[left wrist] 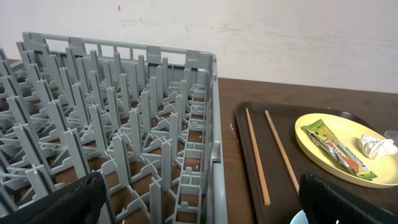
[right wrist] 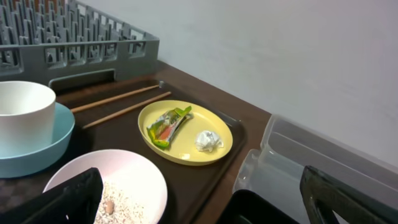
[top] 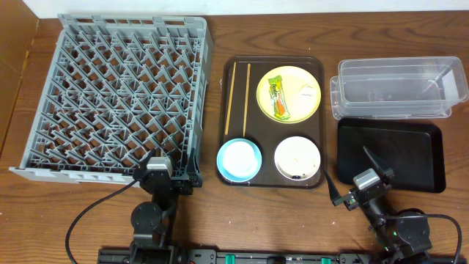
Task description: Sort waste into correct bins and load items into the dishwasher
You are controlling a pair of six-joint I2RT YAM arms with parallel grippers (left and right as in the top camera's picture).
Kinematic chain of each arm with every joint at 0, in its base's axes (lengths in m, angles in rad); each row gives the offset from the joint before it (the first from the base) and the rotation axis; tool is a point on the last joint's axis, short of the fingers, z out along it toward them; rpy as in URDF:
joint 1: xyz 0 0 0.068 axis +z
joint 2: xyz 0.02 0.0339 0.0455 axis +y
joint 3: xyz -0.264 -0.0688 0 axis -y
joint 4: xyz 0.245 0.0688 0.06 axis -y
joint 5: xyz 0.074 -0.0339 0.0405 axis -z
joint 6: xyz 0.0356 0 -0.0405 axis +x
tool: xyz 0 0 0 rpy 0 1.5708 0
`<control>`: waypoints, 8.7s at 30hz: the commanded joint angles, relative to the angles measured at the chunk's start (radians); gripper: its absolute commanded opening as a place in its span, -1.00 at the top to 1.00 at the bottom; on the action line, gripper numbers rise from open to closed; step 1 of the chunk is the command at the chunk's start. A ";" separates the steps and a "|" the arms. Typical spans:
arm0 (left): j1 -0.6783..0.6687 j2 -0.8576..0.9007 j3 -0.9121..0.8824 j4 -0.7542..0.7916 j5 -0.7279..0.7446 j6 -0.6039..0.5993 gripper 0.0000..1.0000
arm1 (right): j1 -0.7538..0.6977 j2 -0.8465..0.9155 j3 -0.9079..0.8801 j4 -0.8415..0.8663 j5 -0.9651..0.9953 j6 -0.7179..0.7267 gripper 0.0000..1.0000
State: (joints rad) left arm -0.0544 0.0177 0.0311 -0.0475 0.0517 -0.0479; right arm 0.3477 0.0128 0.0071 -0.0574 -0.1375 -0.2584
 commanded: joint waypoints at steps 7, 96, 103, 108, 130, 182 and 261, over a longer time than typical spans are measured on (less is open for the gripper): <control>-0.002 0.007 -0.027 0.006 0.144 0.009 -0.98 | -0.013 -0.002 0.001 0.021 -0.006 0.115 -0.98; -0.002 1.032 1.073 -0.715 0.412 -0.194 -0.98 | -0.211 1.735 1.610 -0.896 0.138 0.647 0.98; -0.002 1.032 1.073 -0.715 0.412 -0.194 -0.98 | -0.326 1.802 1.561 -0.873 0.137 0.689 0.98; -0.002 1.032 1.073 -0.715 0.412 -0.194 -0.98 | -0.342 1.860 1.555 -0.839 0.138 0.859 0.98; -0.002 1.032 1.073 -0.715 0.412 -0.194 -0.98 | -0.140 1.804 1.577 -0.676 -0.090 0.490 0.16; -0.002 1.032 1.073 -0.715 0.412 -0.194 -0.98 | -0.308 1.790 1.548 -0.679 0.237 0.756 0.09; -0.002 1.032 1.073 -0.715 0.412 -0.194 -0.98 | -0.536 1.408 1.065 -0.940 -1.003 0.153 0.98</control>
State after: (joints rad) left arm -0.0544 1.0519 1.0824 -0.7597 0.4469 -0.2363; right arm -0.1127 1.4258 1.1469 -1.0222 -0.8558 0.0532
